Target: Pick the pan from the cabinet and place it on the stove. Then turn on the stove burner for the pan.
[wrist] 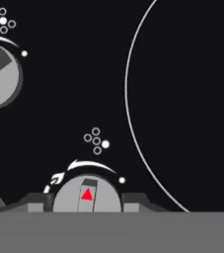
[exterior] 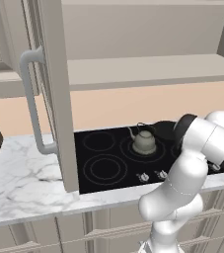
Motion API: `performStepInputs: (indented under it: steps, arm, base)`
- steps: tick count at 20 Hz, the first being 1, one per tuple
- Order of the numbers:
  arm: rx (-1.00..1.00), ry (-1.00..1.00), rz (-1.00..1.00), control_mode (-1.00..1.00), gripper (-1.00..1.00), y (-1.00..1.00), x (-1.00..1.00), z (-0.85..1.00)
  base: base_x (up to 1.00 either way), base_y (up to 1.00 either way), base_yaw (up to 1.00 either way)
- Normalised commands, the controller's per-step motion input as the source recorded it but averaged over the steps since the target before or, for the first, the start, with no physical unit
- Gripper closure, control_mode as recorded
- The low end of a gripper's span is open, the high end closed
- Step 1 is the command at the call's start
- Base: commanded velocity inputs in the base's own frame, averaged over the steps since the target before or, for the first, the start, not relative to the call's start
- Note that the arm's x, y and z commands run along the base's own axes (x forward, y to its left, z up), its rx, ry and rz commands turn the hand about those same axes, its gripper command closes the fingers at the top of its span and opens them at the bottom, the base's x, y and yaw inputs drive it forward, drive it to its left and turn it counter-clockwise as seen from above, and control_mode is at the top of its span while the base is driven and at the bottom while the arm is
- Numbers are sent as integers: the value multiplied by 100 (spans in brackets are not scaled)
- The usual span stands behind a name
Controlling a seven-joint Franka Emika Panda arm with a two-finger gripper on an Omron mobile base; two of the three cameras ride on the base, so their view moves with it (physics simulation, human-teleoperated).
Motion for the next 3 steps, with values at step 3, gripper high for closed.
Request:
performStepInputs:
  steps: [3]
  arm:
    - [-1,-2,23,-100,100,19,-38,-61]
  base:
    - [0,0,0]
